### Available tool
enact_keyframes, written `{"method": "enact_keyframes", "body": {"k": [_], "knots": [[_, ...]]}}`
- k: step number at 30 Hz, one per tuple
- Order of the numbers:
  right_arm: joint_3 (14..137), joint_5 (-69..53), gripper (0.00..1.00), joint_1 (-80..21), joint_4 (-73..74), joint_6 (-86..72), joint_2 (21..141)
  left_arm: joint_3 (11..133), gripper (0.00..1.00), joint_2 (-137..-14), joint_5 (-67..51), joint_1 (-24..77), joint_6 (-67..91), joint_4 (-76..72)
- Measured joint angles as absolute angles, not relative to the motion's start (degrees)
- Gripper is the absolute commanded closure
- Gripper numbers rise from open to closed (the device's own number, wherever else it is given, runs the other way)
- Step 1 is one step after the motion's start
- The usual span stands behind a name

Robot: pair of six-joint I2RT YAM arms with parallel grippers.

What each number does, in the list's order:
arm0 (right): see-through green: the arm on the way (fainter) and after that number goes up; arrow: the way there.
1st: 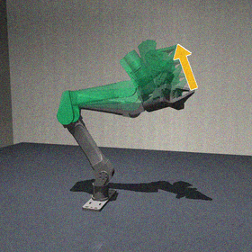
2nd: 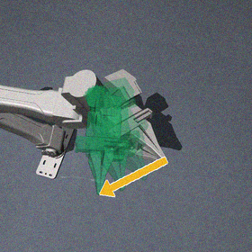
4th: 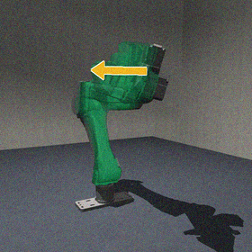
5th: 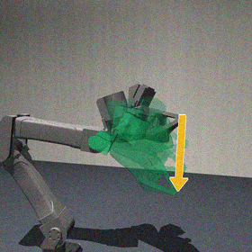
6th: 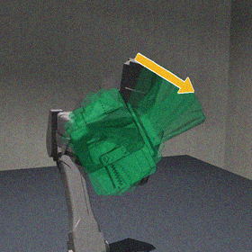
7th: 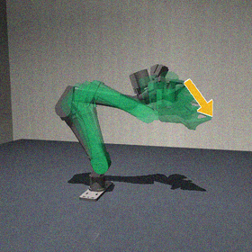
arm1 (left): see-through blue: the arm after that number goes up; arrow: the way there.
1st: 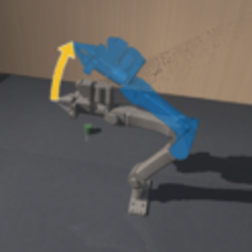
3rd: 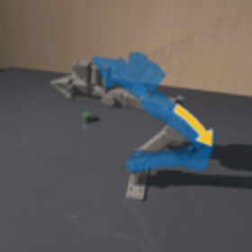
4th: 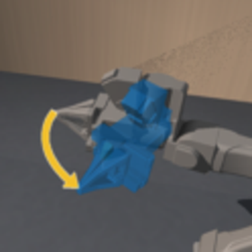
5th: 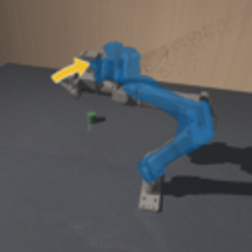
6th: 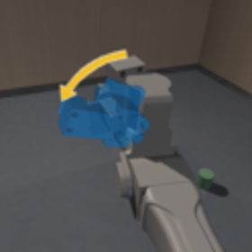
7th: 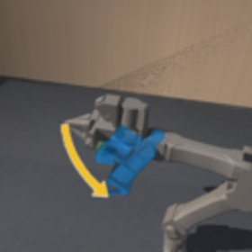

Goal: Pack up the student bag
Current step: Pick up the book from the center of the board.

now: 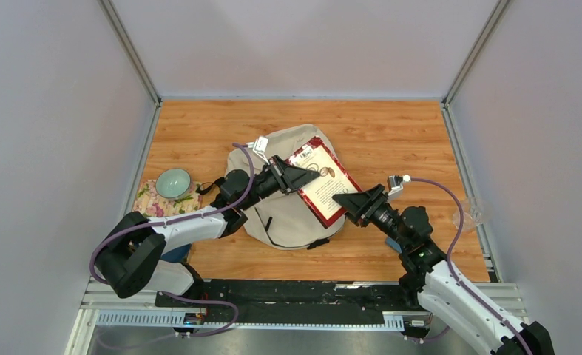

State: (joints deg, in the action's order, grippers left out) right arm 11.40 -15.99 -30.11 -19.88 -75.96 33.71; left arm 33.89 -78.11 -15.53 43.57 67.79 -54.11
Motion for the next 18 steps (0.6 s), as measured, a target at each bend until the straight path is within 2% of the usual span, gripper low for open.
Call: {"method": "enact_keyframes", "body": {"k": [3,4,7,8,13,18], "knots": [[11.4,-15.9,0.82,-30.8,-20.9,-76.9,33.3,33.7,1.0,-78.1,-15.6,43.6,68.1,-55.1],[11.4,-16.0,1.0,-31.1,-21.1,-77.3,32.9,33.5,1.0,-78.1,-15.5,43.6,68.1,-55.1],[11.4,-15.7,1.0,-31.4,-20.0,-76.9,30.3,33.2,0.7,-78.1,-15.9,43.5,68.9,-55.2],[11.6,-15.2,1.0,-31.5,-18.2,-76.6,28.9,33.3,0.57,-78.1,-16.2,43.6,68.8,-54.8],[14.7,-10.3,1.0,-31.9,-2.5,-73.9,19.2,41.2,0.43,-79.2,-23.2,43.6,61.2,-40.4],[19.9,-1.8,1.0,-32.2,17.5,-70.3,8.4,52.6,0.37,-80.0,-24.1,46.2,42.2,-16.1]]}}
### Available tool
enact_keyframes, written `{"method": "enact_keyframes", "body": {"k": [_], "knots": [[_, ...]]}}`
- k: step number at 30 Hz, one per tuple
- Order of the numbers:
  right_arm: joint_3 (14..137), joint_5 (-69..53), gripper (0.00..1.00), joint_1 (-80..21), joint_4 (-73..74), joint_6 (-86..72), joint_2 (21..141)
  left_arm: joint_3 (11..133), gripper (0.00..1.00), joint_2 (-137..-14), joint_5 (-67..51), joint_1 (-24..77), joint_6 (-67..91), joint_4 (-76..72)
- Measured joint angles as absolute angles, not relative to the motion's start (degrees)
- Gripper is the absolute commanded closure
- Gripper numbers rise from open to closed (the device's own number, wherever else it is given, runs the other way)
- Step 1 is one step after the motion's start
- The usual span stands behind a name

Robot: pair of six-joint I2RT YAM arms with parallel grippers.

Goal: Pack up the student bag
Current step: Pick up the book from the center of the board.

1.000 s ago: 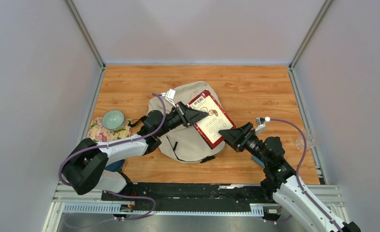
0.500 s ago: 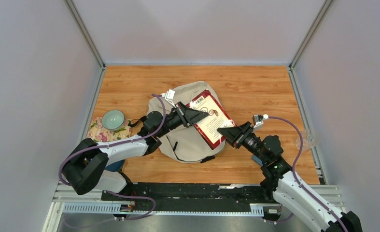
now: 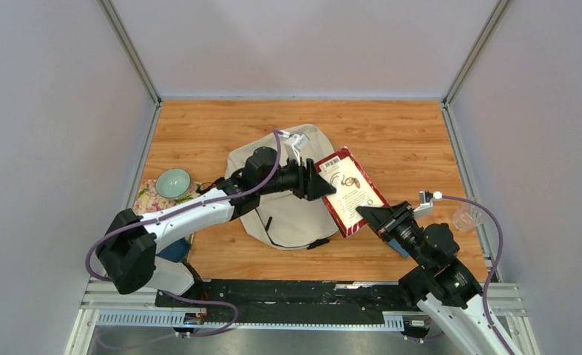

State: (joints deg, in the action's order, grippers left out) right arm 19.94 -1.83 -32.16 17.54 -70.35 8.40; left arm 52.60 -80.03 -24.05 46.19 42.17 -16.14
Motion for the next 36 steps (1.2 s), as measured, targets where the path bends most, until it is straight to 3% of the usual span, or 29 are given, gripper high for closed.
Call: {"method": "enact_keyframes", "body": {"k": [9,16,21,36], "knots": [[22.1,2.6,1.0,-33.6,42.2,-67.6,3.8,51.0,0.32,-78.5,-11.7,57.3,25.3,-3.0],[22.5,3.2,1.0,-33.6,45.9,-67.0,2.9,51.0,0.28,-78.5,-6.3,60.7,20.4,-1.5],[22.6,3.9,1.0,-33.6,47.0,-66.5,1.1,51.0,0.16,-78.5,-4.6,61.1,19.3,-1.1],[26.9,20.2,1.0,-31.6,53.3,-68.8,0.9,45.6,0.16,-77.3,5.8,60.5,14.4,14.8]]}}
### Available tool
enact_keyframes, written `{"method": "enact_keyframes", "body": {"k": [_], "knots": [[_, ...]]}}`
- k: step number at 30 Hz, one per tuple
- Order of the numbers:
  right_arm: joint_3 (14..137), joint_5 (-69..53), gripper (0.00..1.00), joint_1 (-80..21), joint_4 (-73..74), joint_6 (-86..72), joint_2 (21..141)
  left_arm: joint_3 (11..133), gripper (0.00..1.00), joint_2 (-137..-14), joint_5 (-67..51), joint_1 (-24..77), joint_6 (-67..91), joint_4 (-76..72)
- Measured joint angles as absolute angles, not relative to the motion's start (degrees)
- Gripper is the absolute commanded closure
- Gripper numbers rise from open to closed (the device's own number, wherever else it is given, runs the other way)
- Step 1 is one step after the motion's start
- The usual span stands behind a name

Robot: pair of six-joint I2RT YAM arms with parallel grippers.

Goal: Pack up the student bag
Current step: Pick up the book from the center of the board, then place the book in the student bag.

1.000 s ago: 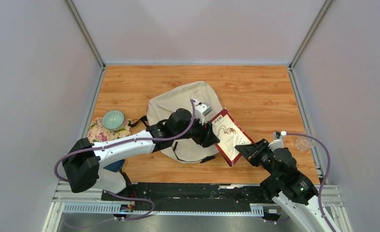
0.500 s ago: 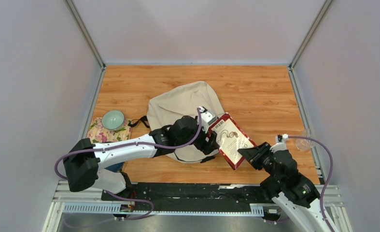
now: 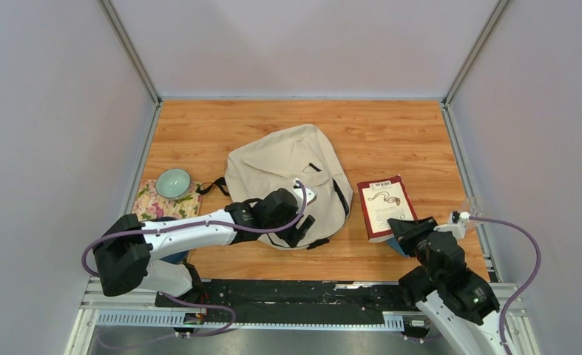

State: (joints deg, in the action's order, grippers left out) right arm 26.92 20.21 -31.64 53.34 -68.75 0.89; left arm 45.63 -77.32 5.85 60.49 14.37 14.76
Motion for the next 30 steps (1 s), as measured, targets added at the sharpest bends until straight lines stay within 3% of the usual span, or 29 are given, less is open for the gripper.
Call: {"method": "enact_keyframes", "body": {"k": [14,26,30], "knots": [[28.6,22.0,1.0,-31.6,56.4,-68.9,0.9,45.7,0.15,-76.8,-4.9,60.8,11.6,11.7],[28.3,21.6,1.0,-31.6,56.7,-69.2,0.9,49.1,0.15,-82.4,-3.6,63.9,9.3,12.0],[27.9,21.4,1.0,-31.6,56.8,-69.2,0.9,49.5,0.23,-84.2,-1.8,64.1,8.5,12.0]]}}
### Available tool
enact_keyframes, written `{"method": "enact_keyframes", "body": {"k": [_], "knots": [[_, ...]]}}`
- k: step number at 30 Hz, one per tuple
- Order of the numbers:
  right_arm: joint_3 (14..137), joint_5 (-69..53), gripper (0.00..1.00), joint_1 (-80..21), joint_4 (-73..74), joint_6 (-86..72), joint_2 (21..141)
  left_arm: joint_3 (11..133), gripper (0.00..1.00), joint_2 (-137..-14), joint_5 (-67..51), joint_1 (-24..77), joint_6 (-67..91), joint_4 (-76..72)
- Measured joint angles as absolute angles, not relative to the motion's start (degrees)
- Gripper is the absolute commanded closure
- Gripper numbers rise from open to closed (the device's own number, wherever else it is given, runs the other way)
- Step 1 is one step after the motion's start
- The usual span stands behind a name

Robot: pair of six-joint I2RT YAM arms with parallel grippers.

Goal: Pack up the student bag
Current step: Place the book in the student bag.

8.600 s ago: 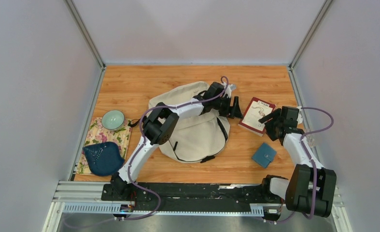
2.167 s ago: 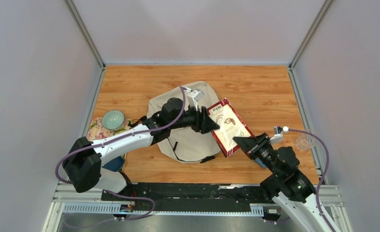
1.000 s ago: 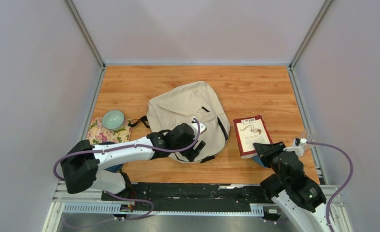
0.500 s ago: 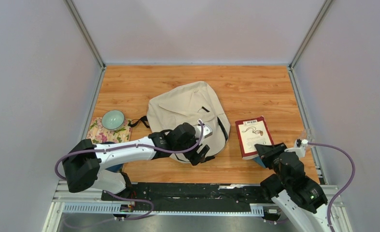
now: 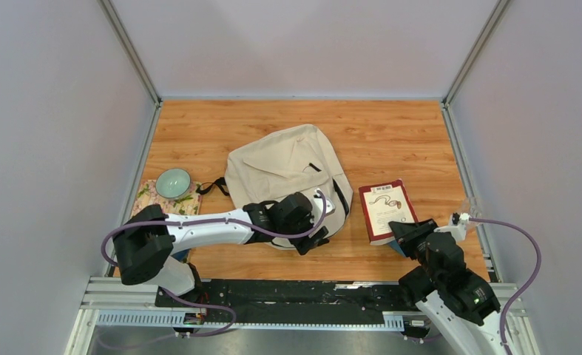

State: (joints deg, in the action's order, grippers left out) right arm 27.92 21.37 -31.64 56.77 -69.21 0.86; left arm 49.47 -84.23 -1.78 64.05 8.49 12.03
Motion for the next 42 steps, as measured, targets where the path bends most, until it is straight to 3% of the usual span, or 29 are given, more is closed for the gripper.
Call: {"method": "enact_keyframes", "body": {"k": [5,14,15,16,32,42], "knots": [[27.9,21.0,1.0,-31.6,56.8,-69.2,0.9,49.8,0.36,-86.2,1.3,64.1,7.3,11.7],[27.9,20.9,1.0,-31.6,56.8,-69.2,0.9,50.0,0.88,-87.0,3.3,64.3,6.1,10.7],[27.9,20.9,1.0,-31.6,56.8,-69.2,0.9,50.0,0.98,-87.0,3.3,64.4,6.2,10.6],[27.9,20.9,1.0,-31.6,56.8,-69.2,0.9,50.0,1.0,-87.0,3.4,64.5,6.2,10.6],[28.1,20.6,1.0,-31.6,60.3,-68.9,0.9,50.3,1.0,-81.8,6.5,64.2,6.8,11.1],[31.0,18.1,1.0,-31.6,61.9,-67.6,0.9,53.3,1.0,-76.6,5.1,56.8,12.4,12.1]]}}
